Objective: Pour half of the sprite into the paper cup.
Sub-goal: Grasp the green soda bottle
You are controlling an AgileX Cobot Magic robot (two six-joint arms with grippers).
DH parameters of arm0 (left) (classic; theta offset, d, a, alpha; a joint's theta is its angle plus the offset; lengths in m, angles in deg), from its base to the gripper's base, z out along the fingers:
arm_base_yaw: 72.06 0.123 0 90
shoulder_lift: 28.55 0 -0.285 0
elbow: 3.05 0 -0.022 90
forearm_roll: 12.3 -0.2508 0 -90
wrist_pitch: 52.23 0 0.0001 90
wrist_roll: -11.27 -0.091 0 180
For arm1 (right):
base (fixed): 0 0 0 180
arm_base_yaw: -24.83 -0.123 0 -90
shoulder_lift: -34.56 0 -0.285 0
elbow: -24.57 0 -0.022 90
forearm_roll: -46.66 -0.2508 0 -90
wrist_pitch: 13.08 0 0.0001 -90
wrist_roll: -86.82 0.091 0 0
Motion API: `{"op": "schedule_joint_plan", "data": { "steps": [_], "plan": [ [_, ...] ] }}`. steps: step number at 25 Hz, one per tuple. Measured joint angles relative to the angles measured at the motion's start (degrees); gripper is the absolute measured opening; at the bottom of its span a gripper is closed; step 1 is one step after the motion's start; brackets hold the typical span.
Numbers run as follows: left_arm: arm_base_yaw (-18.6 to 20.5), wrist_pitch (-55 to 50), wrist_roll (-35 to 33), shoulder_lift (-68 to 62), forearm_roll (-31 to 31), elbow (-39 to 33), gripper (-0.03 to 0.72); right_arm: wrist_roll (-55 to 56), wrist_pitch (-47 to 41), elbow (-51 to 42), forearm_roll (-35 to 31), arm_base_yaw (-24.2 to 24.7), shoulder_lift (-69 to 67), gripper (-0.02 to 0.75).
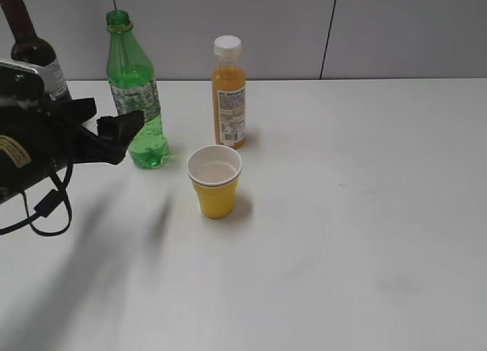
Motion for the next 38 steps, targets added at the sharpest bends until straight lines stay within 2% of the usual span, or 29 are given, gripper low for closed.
{"op": "schedule_joint_plan", "data": {
  "steps": [29, 38],
  "plan": [
    [0.1, 0.2, 0.0, -17.3, 2.1, 18.5, 0.693, 0.0, 0.0, 0.0, 0.0, 0.0, 0.0, 0.592],
    [0.1, 0.0, 0.0, -20.4, 2.1, 21.9, 0.692, 0.0, 0.0, 0.0, 0.0, 0.0, 0.0, 0.592]
  ]
}}
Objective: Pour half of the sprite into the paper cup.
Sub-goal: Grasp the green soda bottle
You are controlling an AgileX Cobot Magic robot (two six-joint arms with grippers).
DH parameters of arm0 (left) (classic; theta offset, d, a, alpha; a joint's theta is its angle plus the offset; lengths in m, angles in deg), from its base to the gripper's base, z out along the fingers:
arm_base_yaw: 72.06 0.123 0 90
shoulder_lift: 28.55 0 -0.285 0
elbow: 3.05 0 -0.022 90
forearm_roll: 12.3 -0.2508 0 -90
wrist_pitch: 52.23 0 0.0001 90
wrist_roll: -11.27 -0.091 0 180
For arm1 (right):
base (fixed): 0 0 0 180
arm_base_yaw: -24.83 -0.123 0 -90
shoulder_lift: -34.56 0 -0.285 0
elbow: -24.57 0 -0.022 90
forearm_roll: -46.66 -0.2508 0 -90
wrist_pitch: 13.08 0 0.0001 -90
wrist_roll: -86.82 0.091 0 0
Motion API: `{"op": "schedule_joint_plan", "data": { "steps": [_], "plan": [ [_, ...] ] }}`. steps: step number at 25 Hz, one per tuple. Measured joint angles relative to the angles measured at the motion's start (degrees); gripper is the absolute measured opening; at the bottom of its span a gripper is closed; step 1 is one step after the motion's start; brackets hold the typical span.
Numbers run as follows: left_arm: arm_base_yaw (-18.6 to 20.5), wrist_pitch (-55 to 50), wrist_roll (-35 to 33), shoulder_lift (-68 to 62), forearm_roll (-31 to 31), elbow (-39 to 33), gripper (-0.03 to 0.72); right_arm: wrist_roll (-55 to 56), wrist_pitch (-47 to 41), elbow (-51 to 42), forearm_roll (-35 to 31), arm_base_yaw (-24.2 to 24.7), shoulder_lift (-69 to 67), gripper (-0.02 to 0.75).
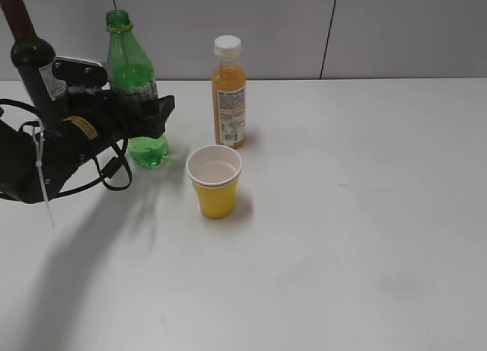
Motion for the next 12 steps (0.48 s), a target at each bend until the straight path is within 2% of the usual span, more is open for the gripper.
{"op": "schedule_joint_plan", "data": {
  "steps": [3, 10, 12],
  "plan": [
    [0.0, 0.3, 0.0, -0.3, 0.0, 0.6, 0.666, 0.0, 0.0, 0.0, 0.0, 0.0, 0.0, 0.592],
    [0.0, 1.5, 0.1, -0.9, 0.0, 0.9, 0.495, 0.0, 0.0, 0.0, 0.0, 0.0, 0.0, 0.592],
    [0.0, 1.6, 0.1, -1.0, 0.0, 0.9, 0.476, 0.0, 0.0, 0.0, 0.0, 0.0, 0.0, 0.592]
  ]
}}
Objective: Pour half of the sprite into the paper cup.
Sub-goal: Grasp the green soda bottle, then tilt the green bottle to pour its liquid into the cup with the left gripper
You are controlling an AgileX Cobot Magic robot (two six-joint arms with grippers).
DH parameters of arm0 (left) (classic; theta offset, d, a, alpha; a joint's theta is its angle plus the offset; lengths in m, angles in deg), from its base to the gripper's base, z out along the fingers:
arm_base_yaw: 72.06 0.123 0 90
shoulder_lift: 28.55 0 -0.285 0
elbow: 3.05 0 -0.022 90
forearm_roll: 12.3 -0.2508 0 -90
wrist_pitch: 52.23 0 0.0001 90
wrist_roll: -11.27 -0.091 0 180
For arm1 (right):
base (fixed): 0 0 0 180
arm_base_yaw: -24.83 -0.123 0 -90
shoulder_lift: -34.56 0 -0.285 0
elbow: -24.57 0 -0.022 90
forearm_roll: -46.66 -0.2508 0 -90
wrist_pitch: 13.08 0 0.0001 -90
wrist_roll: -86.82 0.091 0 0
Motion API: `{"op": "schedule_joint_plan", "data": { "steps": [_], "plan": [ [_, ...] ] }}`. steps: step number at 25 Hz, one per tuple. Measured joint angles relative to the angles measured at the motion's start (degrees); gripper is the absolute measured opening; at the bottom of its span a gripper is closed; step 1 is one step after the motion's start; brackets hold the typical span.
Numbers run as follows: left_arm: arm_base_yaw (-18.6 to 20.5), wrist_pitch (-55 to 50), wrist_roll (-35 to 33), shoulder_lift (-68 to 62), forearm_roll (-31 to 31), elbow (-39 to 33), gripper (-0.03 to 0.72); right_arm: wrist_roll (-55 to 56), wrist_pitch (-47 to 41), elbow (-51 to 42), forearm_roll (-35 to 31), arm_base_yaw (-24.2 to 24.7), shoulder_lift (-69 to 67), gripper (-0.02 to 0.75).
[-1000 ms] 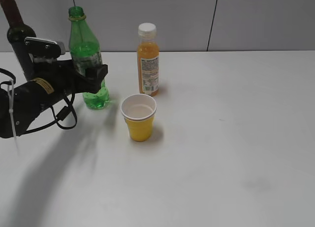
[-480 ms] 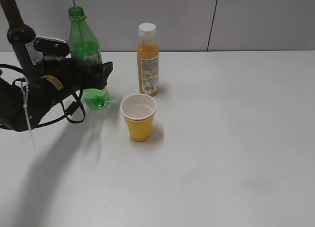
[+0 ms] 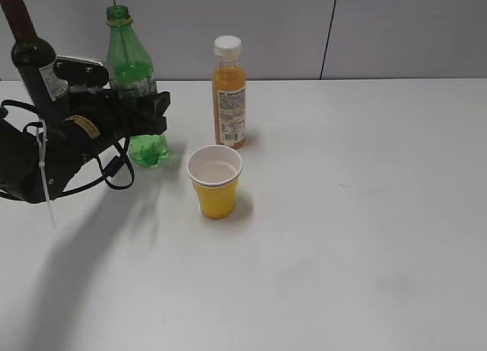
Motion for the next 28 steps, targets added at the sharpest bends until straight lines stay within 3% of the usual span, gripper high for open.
{"op": "schedule_joint_plan", "data": {
  "steps": [10, 20, 24, 28],
  "plan": [
    [0.2, -0.1, -0.7, 3.4, 0.7, -4.8, 0.476, 0.0, 0.0, 0.0, 0.0, 0.0, 0.0, 0.592],
    [0.5, 1.8, -8.5, 13.3, 7.6, -15.2, 0.475, 0.0, 0.0, 0.0, 0.0, 0.0, 0.0, 0.592],
    [-0.9, 1.9, -17.6, 17.6, 12.7, -18.9, 0.475, 0.0, 0.0, 0.0, 0.0, 0.0, 0.0, 0.592],
    [-4.6, 1.9, -27.2, 21.1, 19.2, -20.2, 0.475, 0.0, 0.0, 0.0, 0.0, 0.0, 0.0, 0.592]
  ]
}}
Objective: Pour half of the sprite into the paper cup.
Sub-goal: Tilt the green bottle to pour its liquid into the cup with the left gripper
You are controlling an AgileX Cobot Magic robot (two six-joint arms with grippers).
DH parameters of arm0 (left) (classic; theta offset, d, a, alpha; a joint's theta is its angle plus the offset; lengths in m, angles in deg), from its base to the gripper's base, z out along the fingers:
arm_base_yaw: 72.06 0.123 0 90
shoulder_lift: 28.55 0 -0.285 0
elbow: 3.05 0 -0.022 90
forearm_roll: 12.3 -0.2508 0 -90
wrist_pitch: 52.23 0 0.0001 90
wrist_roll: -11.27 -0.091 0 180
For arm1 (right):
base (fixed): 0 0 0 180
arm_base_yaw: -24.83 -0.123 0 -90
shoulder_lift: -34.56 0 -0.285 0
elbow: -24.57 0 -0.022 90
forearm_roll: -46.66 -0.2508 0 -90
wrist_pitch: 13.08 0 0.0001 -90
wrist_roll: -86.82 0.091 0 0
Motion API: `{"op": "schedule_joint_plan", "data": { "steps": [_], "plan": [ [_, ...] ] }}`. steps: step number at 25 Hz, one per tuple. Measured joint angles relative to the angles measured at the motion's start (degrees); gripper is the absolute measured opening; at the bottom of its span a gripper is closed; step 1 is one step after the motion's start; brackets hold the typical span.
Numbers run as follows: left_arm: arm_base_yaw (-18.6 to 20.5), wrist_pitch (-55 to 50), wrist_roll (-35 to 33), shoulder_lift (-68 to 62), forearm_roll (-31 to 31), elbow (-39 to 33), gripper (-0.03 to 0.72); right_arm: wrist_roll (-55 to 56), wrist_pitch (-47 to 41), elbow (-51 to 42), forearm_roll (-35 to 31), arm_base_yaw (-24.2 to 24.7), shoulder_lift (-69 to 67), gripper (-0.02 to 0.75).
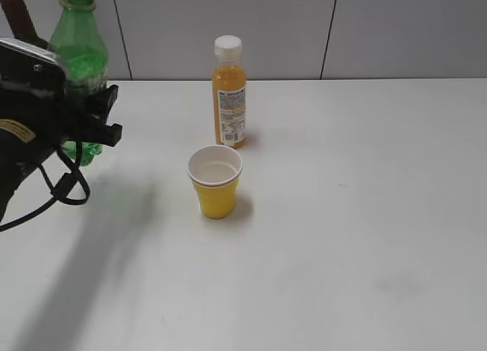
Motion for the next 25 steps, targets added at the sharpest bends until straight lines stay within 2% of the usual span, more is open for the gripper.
{"op": "schedule_joint_plan", "data": {
  "steps": [8, 13, 25],
  "plan": [
    [-6.8, -0.4, -19.5, 0.8, 11.7, -0.3, 0.474, 0.0, 0.0, 0.0, 0.0, 0.0, 0.0, 0.592],
    [-8.5, -0.4, -27.2, 0.8, 12.2, -0.3, 0.474, 0.0, 0.0, 0.0, 0.0, 0.0, 0.0, 0.592],
    [-8.6, -0.4, -42.4, -1.0, 14.6, -0.3, 0.474, 0.0, 0.0, 0.0, 0.0, 0.0, 0.0, 0.592]
  ]
}}
